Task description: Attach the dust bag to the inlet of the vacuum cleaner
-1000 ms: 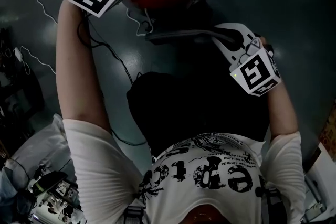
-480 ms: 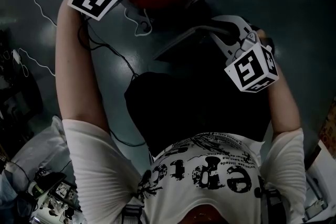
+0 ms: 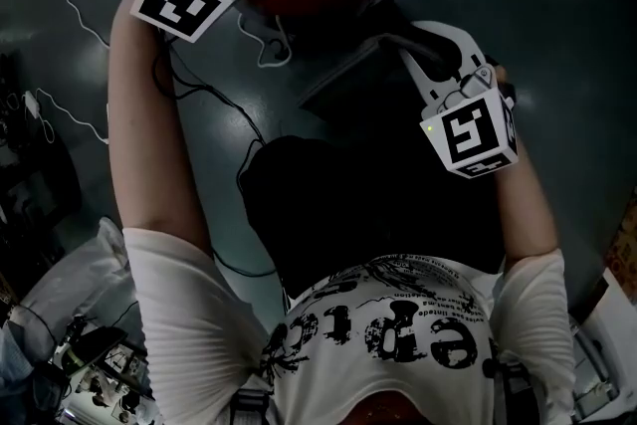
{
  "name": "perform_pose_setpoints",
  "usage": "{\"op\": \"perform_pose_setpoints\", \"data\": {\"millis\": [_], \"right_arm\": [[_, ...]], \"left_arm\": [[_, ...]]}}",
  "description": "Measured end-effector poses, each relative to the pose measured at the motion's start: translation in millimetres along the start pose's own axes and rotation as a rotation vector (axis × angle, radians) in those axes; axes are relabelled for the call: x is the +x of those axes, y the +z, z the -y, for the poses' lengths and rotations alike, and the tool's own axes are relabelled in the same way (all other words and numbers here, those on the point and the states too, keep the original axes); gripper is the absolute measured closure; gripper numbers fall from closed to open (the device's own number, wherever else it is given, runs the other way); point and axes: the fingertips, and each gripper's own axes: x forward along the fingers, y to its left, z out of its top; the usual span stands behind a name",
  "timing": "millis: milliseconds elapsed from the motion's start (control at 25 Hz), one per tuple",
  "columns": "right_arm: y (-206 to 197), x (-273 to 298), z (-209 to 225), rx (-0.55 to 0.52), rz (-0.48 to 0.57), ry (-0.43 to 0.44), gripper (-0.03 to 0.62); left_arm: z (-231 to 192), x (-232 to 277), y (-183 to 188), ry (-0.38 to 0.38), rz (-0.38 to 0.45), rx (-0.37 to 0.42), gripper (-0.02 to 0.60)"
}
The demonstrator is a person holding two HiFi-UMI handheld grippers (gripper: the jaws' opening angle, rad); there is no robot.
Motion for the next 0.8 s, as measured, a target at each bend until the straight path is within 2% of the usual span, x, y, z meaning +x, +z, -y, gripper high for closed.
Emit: {"op": "perform_pose_setpoints", "data": {"millis": [120, 240, 480, 600, 640, 680, 800], "right_arm": [[2, 4, 2, 0.046, 0.004, -0.004, 0.531], [-1, 5, 2, 0.093, -0.018, 0.033, 0.531], [-1, 3, -2, 0.093, -0.060, 0.056, 0.531], [0, 0, -2, 0.051, -0.057, 0.039, 0.526], [1, -2, -1, 0.020, -0.061, 0.027, 0.523], [1, -5, -1, -0.011, -0.064, 0.014, 0.523], [5, -19, -3, -0.055, -0.043, -0.012, 0.523]], "left_arm": [[-1, -1, 1, 0.004, 0.011, 0.008, 0.425], [-2, 0, 2, 0.005, 0.019, 0.013, 0.425], [1, -2, 4, -0.002, 0.047, 0.061, 0.425], [0, -5, 9, 0.048, 0.079, 0.089, 0.404], [-3, -10, 14, 0.085, 0.107, 0.087, 0.376], [-5, -19, 20, 0.125, 0.157, 0.065, 0.374], [-2, -58, 39, 0.226, 0.380, -0.093, 0.359]]}}
